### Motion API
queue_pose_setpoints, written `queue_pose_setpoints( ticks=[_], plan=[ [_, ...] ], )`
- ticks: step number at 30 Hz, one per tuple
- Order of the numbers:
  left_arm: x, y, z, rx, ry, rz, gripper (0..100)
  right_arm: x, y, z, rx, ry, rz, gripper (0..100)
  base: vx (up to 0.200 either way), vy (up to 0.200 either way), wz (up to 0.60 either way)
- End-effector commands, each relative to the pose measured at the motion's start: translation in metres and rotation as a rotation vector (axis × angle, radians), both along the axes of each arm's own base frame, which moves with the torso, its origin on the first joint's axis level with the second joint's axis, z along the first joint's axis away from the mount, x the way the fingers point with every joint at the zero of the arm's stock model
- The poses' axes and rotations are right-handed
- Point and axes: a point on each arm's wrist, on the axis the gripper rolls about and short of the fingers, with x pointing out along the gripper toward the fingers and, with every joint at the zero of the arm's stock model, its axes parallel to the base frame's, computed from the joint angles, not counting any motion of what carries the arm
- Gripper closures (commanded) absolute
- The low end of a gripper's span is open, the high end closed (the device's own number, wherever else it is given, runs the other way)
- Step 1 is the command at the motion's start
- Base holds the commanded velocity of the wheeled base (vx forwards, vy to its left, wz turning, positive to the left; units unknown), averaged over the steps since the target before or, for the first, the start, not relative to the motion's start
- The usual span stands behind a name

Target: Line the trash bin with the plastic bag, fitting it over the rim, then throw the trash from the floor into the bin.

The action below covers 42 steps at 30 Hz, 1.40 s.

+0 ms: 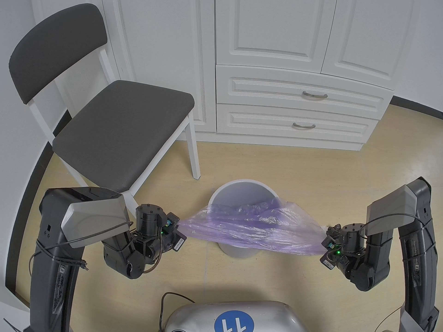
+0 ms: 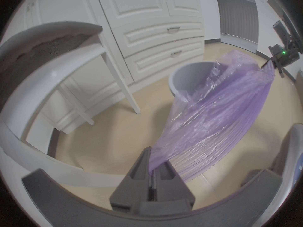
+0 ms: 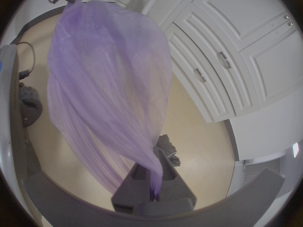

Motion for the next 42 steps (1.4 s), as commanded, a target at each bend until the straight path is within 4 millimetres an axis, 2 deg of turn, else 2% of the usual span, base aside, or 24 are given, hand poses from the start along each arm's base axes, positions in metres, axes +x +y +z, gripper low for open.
queue_pose_setpoints(
  ticks=[1, 7, 10, 13, 17, 30, 31, 38, 42],
  plan=[
    [0.009, -0.006, -0.01, 0.018, -0.065, 0.039, 100, 0.014, 0.009, -0.003, 0.011, -0.069, -0.045, 100, 0.0, 0.0, 0.0],
    [0.006, -0.005, -0.017, 0.088, -0.079, 0.011, 100, 0.013, 0.009, -0.003, 0.014, -0.067, -0.044, 100, 0.0, 0.0, 0.0],
    [-0.001, -0.001, -0.012, 0.085, -0.082, -0.001, 100, 0.003, 0.008, 0.001, 0.011, -0.04, -0.035, 100, 0.0, 0.0, 0.0],
    [-0.007, 0.002, 0.0, 0.075, -0.083, -0.02, 100, -0.006, 0.007, 0.011, 0.015, -0.03, -0.016, 100, 0.0, 0.0, 0.0],
    [-0.025, 0.006, 0.016, 0.038, -0.038, -0.129, 100, -0.023, 0.001, 0.025, 0.004, -0.002, 0.018, 100, 0.0, 0.0, 0.0],
    [-0.032, 0.006, 0.002, 0.076, 0.018, -0.172, 100, -0.029, 0.002, 0.012, -0.015, 0.057, 0.045, 100, 0.0, 0.0, 0.0],
    [-0.032, 0.006, 0.002, 0.076, 0.018, -0.172, 100, -0.03, 0.002, 0.012, -0.01, 0.064, 0.058, 0, 0.0, 0.0, 0.0],
    [-0.032, 0.006, 0.003, 0.075, 0.012, -0.172, 100, -0.03, -0.001, 0.026, 0.036, 0.036, 0.106, 0, 0.0, 0.0, 0.0],
    [-0.032, 0.006, 0.002, 0.075, 0.012, -0.173, 100, -0.023, -0.025, 0.027, 0.216, 0.049, 0.29, 0, 0.0, 0.0, 0.0]
  ],
)
